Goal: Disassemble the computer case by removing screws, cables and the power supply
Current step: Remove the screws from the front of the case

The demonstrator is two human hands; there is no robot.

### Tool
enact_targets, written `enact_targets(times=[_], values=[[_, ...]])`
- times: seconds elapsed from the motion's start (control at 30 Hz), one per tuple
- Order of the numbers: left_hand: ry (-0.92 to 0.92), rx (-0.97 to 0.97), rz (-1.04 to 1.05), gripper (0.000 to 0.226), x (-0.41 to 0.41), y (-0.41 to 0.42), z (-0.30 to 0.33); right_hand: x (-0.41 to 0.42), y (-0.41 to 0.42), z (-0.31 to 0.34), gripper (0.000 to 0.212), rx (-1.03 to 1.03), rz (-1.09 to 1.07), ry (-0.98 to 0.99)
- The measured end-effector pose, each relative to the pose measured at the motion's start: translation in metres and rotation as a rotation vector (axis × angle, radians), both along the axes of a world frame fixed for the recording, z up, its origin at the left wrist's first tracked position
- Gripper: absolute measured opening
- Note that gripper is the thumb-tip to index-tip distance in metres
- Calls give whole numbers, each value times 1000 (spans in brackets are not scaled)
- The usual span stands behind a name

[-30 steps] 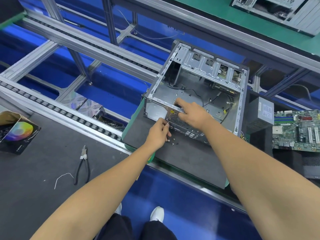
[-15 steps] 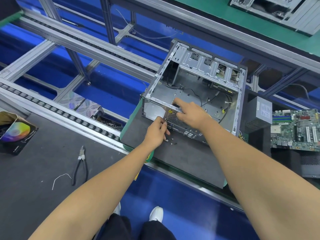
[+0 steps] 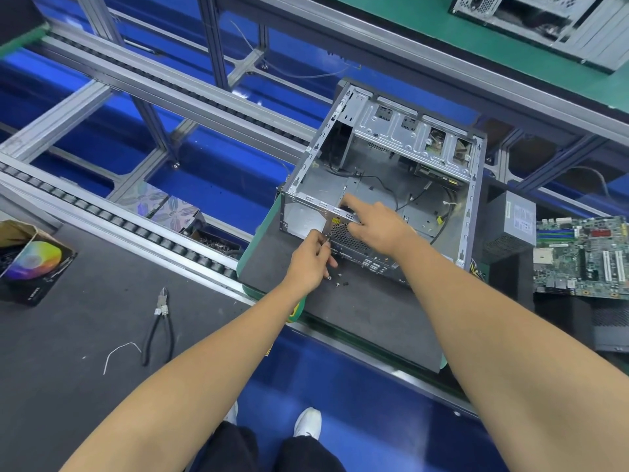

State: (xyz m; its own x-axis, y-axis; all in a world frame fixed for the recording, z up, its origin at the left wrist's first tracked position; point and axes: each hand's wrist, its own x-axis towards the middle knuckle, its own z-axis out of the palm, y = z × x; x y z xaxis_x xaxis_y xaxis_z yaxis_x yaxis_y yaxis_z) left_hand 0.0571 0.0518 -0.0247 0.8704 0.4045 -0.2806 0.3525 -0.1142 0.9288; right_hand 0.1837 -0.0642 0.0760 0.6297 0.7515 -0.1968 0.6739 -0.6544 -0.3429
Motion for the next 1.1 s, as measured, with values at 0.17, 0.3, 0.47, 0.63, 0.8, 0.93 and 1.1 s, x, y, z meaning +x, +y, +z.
enact_targets(times=[0.17,0.3,0.47,0.63,0.8,0.93,1.1], values=[[18,-20,4,14,1,2,0,0,0,1,27,1,0,5],[22,-18,-5,15,2,3,0,0,0,2,27,-3,3,5],[12,12,0,14,0,0,2,-1,0,2,27,-2,5,8],[8,26,8,13,2,-3,3,-1,0,2,27,-8,0,0],[37,179,-10,11,1,-2,2,0,0,1,26,-16,3,-10],[70,192,-60,24,-2,1,3,0,0,0,25,-14,0,-5],[155,50,21,19,0,3,3,0,0,-1,25,-3,0,-9]])
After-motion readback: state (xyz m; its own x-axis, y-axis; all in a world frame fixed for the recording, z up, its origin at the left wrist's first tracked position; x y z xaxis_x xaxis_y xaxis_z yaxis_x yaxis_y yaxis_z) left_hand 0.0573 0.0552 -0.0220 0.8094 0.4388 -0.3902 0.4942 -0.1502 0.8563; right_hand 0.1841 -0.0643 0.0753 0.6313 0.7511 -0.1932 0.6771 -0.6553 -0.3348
